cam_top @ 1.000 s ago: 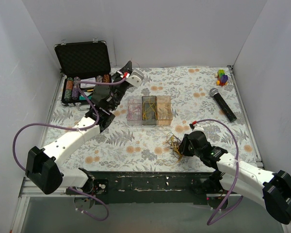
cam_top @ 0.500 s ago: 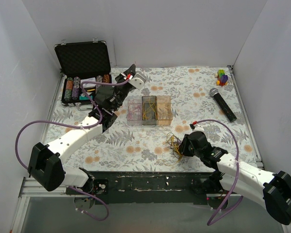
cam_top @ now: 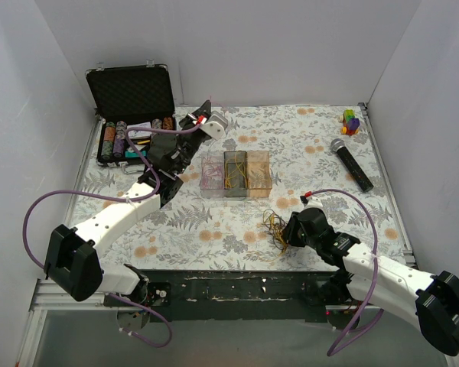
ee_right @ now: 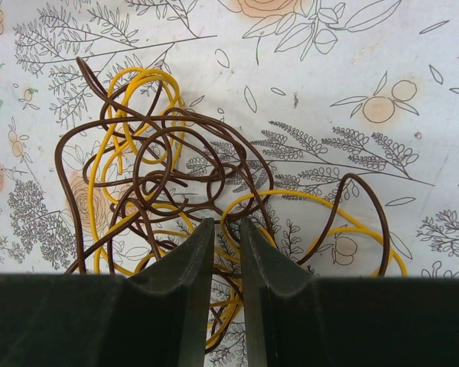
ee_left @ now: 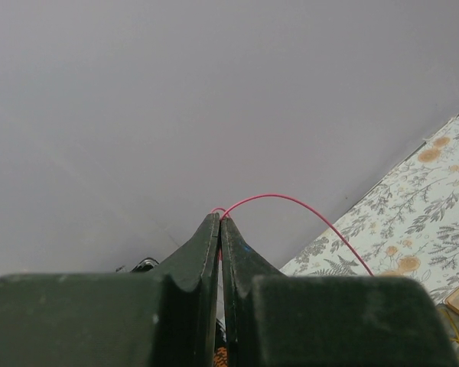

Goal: Untangle the cables
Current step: Place the cable in the bin.

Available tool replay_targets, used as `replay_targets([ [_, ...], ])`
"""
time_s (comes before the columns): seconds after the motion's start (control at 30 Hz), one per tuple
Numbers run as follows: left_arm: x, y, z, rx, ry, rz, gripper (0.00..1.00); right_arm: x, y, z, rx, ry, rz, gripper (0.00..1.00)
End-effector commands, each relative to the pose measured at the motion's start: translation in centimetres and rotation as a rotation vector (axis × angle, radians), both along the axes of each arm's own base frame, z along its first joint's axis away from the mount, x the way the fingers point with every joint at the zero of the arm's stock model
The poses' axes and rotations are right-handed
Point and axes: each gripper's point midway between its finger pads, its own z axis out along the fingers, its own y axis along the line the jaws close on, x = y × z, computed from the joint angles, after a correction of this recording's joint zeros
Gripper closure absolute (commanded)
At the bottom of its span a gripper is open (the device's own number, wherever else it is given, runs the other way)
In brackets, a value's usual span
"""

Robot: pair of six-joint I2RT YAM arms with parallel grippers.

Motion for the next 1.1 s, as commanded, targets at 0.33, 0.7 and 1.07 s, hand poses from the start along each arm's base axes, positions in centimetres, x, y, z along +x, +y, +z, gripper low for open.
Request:
replay_targets([
  [0.33, -1.1, 0.8, 5.9, -0.077, -0.135, -0.003, 1.0, -0.7, -0.9, -1.4, -0.036, 0.035, -0.017, 0.73],
  [0.7, -1.9, 1.5, 8.6, -0.112, -0.203, 0.01, 1.0, -0.7, -0.8, -1.6, -0.037, 0.042, -0.014, 0.73],
  [1.07, -1.0, 2.8, 5.4, -0.043, -0.159, 0.066, 1.0, -0.9, -0.9, -1.7, -0.038, 0.045, -0.015, 0.73],
])
